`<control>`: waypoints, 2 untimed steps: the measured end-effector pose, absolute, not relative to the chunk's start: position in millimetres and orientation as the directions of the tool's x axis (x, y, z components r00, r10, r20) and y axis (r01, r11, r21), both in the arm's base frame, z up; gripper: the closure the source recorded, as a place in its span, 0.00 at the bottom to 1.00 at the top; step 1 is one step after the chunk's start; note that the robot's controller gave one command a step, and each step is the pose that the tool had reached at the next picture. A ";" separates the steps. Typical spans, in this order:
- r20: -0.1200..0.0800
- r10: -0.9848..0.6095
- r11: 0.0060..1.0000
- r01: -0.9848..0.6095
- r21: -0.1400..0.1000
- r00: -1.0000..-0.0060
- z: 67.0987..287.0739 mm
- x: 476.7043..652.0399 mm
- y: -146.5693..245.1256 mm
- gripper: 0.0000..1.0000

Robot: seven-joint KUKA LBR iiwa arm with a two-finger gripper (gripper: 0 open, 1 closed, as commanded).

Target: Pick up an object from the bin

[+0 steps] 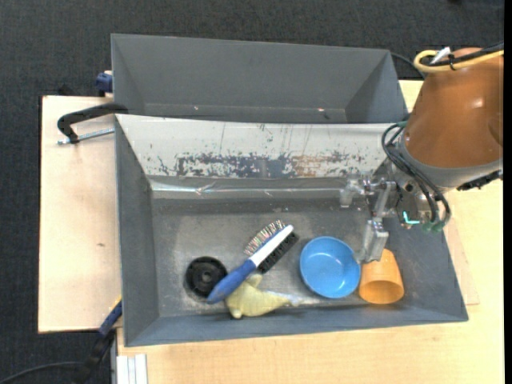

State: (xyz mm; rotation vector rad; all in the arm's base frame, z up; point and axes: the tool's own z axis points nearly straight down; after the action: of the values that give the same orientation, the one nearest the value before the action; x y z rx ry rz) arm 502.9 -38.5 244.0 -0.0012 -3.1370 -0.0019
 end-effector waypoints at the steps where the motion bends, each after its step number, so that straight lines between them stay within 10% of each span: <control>1: 0.006 -0.127 0.992 -0.127 0.002 -0.992 72.6 500.5 -7.8 0.00; 2: -0.004 -0.128 0.992 -0.128 0.000 -0.992 76.9 503.2 -8.1 1.00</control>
Offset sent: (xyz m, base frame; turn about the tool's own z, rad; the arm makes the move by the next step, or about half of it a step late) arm -0.0011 0.0297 -0.1681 -0.1287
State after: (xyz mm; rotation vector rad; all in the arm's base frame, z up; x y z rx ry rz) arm 503.2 -8.1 76.9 0.2011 -3.1391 -0.0007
